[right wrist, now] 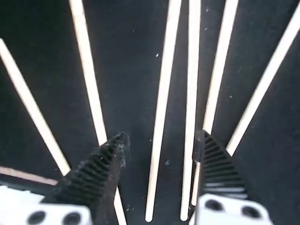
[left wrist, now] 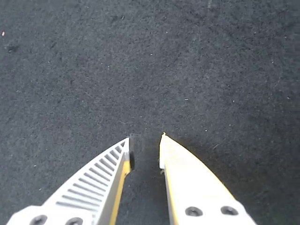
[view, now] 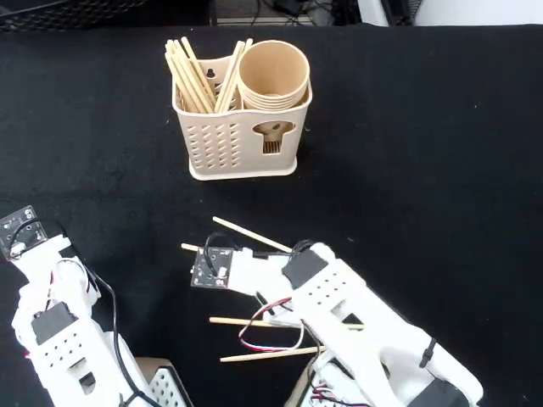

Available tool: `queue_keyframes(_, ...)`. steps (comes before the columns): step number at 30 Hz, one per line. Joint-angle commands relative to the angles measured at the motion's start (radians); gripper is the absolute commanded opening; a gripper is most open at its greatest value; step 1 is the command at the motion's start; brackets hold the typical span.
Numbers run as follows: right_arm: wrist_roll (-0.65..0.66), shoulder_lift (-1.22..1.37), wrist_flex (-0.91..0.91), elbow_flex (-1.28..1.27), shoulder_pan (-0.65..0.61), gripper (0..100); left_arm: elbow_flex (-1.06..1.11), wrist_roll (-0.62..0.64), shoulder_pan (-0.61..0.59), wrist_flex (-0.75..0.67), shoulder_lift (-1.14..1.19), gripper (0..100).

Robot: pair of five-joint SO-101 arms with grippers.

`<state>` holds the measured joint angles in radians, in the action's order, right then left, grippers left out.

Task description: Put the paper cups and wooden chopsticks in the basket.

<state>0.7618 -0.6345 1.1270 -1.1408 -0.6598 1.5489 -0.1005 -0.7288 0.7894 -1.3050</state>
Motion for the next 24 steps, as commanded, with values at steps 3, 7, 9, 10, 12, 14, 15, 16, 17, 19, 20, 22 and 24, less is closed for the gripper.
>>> queue_keyframes(3, 0.003, -0.018, 0.115, 0.044, -0.052, 16.8, -0.01, 0.002, 0.01, -0.018, -0.011, 12)
queue_keyframes(7, 0.003, -0.018, 0.173, 0.028, -0.173, 15.8, -0.01, 0.002, 0.01, -0.02, -0.011, 12)
queue_keyframes(9, 0.003, -0.018, 0.173, 0.015, -0.226, 17.8, -0.01, 0.002, 0.01, -0.02, -0.011, 12)
queue_keyframes(10, 0.003, -0.018, 0.172, 0.012, -0.249, 18.8, -0.01, 0.002, 0.01, -0.02, -0.011, 12)
queue_keyframes(12, 0.003, -0.018, 0.17, 0.007, -0.293, 20.5, -0.01, 0.002, 0.01, -0.02, -0.011, 12)
queue_keyframes(14, 0.003, -0.018, 0.17, 0.005, -0.33, 21.0, -0.013, 0.002, 0.004, -0.02, -0.011, 12)
queue_keyframes(15, 0.003, -0.016, 0.17, 0.001, -0.347, 21.0, -0.015, 0.002, 0.004, -0.02, -0.011, 12)
queue_keyframes(16, 0.003, -0.016, 0.164, -0.004, -0.364, 20.9, -0.016, 0.002, 0.002, -0.02, -0.011, 12)
queue_keyframes(17, 0.002, -0.016, 0.155, -0.01, -0.379, 20.9, -0.016, 0.002, 0.002, -0.02, -0.011, 12)
queue_keyframes(19, 0.003, -0.016, 0.147, -0.018, -0.396, 20.9, -0.016, 0.002, 0.002, -0.02, -0.011, 12)
queue_keyframes(20, 0.003, -0.016, 0.141, -0.021, -0.4, 20.9, -0.016, 0.002, 0.002, -0.02, -0.011, 12)
queue_keyframes(22, 0.003, -0.012, 0.132, -0.028, -0.416, 20.8, -0.018, 0.002, 0.002, -0.02, -0.011, 12)
queue_keyframes(24, 0.003, -0.01, 0.112, -0.044, -0.434, 20.8, -0.018, 0.002, 0.002, -0.02, -0.011, 12)
